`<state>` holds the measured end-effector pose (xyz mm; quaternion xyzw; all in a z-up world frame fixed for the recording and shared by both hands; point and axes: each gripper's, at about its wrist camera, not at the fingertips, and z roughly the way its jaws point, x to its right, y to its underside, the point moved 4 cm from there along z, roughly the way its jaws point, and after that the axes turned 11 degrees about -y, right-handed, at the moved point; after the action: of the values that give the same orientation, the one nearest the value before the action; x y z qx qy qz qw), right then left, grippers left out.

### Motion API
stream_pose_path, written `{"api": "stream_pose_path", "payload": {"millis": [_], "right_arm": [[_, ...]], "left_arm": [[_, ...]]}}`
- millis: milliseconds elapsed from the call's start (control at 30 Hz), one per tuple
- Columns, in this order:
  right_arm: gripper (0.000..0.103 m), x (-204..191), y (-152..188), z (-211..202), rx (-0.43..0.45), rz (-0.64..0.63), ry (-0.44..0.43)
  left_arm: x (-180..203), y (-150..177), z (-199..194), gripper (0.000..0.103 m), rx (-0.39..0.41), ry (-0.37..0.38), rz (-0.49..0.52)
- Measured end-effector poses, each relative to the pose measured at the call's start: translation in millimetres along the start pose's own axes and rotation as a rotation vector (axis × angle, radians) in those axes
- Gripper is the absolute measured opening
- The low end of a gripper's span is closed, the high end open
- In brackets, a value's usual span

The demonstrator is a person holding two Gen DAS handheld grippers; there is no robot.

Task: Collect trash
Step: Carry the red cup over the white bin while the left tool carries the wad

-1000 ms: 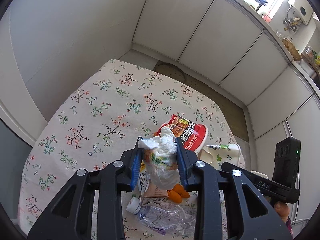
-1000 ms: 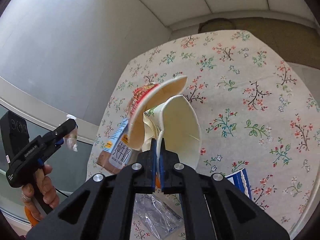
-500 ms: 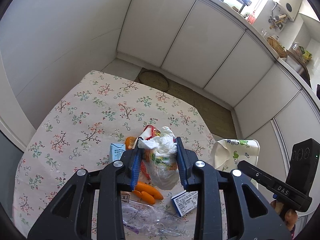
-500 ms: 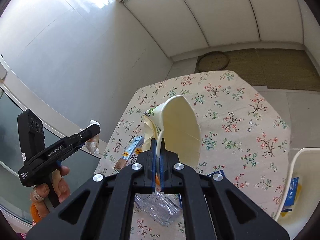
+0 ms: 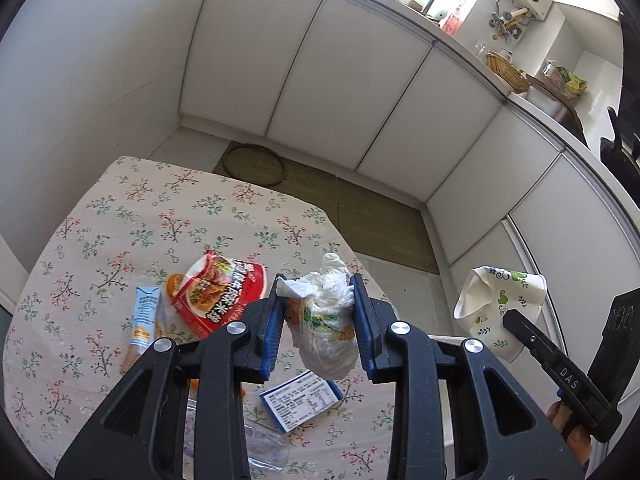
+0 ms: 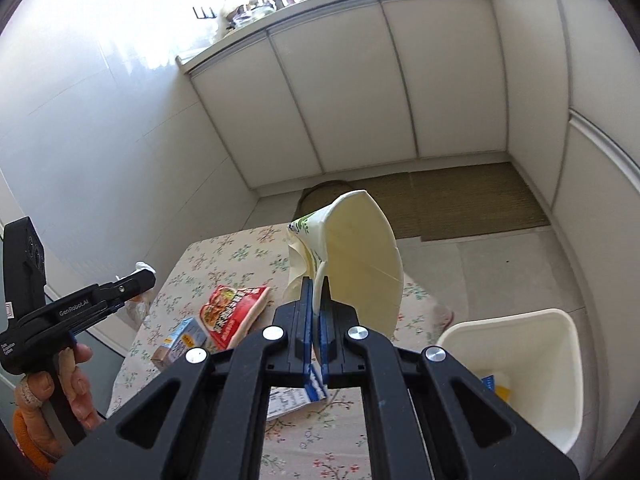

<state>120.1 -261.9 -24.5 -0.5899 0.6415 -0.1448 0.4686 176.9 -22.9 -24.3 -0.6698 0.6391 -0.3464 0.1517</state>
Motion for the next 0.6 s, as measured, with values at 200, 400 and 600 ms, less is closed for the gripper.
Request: {"api": "stream_pose_path", "payload": {"millis": [200,400,600], "right_arm": [[0.003,34,-4,-38,0.085,0.002,0.132],[0.003,67,0,-67,0.121,0.021,0.242],[0.003,94,11,-87,0.106,-0.009,0.393]], "left_arm": [[38,7,4,0.030,-0.002,0.041,0.048],[77,19,7,0.030,-0.009,0.073,0.109],[114,35,10,0.030,-0.014,0.097,0.174]]}}
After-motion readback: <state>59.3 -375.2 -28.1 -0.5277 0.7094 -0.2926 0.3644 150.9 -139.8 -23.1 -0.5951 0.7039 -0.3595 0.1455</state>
